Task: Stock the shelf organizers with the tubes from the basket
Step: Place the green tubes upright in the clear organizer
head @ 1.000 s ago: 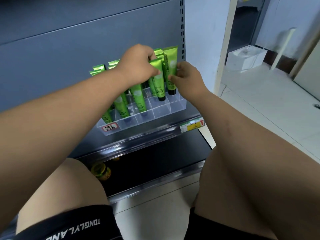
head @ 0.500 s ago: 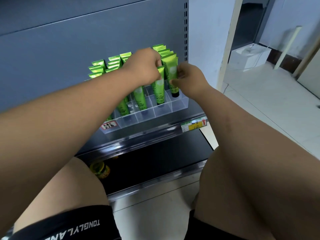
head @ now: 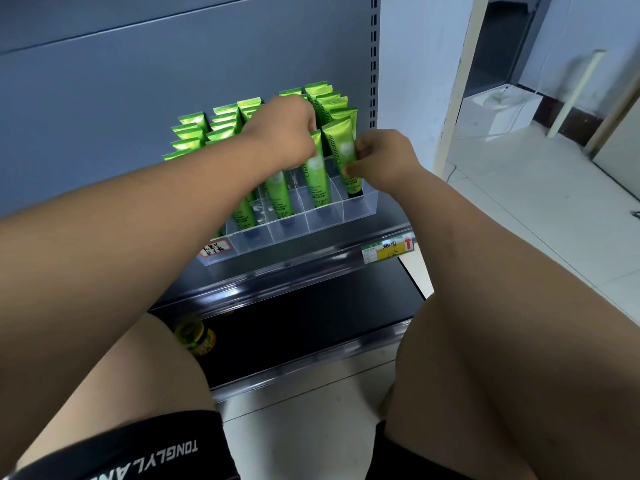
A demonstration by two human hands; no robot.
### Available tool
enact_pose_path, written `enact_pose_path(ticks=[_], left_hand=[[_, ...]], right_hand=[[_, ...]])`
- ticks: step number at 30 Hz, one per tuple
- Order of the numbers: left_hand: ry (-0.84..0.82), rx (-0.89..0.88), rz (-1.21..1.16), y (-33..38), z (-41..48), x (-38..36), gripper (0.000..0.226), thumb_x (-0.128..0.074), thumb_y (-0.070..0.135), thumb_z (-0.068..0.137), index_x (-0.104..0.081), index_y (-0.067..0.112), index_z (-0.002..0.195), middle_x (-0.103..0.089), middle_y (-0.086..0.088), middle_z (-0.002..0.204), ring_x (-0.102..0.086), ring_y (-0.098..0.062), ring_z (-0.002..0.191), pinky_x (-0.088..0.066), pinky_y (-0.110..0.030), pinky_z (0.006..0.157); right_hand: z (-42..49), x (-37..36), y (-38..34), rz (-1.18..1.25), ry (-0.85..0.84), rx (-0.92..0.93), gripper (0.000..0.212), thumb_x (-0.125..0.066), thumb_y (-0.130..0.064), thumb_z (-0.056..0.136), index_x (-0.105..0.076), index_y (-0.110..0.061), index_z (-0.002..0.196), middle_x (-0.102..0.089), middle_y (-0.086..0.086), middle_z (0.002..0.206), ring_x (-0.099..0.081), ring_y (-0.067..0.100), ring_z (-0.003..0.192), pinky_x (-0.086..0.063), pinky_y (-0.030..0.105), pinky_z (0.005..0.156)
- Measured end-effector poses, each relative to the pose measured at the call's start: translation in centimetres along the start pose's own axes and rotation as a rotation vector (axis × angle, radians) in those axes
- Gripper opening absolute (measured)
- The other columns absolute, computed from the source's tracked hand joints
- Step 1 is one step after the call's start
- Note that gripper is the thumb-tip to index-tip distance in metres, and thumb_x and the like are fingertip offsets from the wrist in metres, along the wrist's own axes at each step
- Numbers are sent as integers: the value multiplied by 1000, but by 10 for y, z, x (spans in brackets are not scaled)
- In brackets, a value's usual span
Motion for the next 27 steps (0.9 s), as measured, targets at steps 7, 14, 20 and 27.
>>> enact_pose_path(ticks=[7, 14, 20, 27], left_hand=[[-3, -12, -3, -7, 0, 5, 30, -80, 16, 83, -72, 15, 111, -68, -8, 114, -62, -30, 104, -41, -30, 76], [-5, -23, -60, -9, -8, 3, 31, -83, 19, 82, -71, 10, 109, -65, -7, 102, -56, -23, 90, -40, -30, 75], [-23, -36, -82, -9, -8, 3, 29, -84, 19, 82, -71, 11, 106, -62, -4, 97, -59, -25, 93, -42, -29, 75], [-38, -67, -123, -12, -12, 3, 33, -85, 22, 81, -71, 11, 109, -69, -8, 105, -63, -28, 98, -53, -37, 85]], right_hand=[[-4, 0, 0, -7, 24, -19, 32, -90, -19, 68, -74, -4, 91, -74, 15, 94, -58, 18, 76, -56, 35, 76], [-8, 0, 4, 92, 32, -89, 32, -91, -16, 67, -76, -4, 92, -74, 14, 89, -58, 17, 73, -59, 41, 81], [-7, -3, 6, 96, 22, -92, 30, -90, -17, 69, -74, -7, 92, -73, 11, 88, -59, 17, 74, -58, 38, 79], [-3, -5, 3, 76, 8, -92, 28, -84, -15, 73, -70, 0, 94, -65, 11, 83, -58, 23, 76, -54, 35, 73]])
Point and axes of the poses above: each hand's wrist, its own z-axis towards the middle knuckle, its own x-axis out of the back of the hand, y = z × x, the point moved 1 cm from there along z, towards the middle knuckle
